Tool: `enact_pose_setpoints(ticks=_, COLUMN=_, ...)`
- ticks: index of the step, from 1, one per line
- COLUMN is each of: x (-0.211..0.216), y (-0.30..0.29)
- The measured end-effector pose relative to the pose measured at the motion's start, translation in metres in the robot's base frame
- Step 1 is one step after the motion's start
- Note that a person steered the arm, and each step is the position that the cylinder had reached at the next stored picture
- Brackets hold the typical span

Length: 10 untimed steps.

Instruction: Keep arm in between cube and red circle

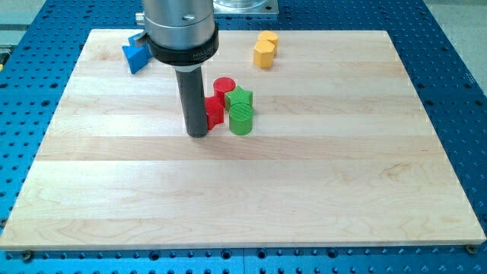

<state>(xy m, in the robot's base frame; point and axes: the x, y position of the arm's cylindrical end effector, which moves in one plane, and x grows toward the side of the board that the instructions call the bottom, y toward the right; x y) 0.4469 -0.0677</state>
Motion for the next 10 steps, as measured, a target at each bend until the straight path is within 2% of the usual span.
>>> enact_pose_setpoints(ticks=3, x=0.000, y=0.009)
enact_pose_setpoints(ticks=4, x=0.002, y=-0.048)
enact_pose_setpoints(ticks=6, x=-0.008, y=-0.065)
enact_pose_setpoints(ticks=7, x=-0.012, y=-0.105)
enact_pose_setpoints(ticks=8, x=-0.058, y=-0.094)
enact_pose_setpoints(ticks=9, x=-0.106, y=-0.039)
enact_pose_setpoints(ticks=10, x=-0.121, y=0.032)
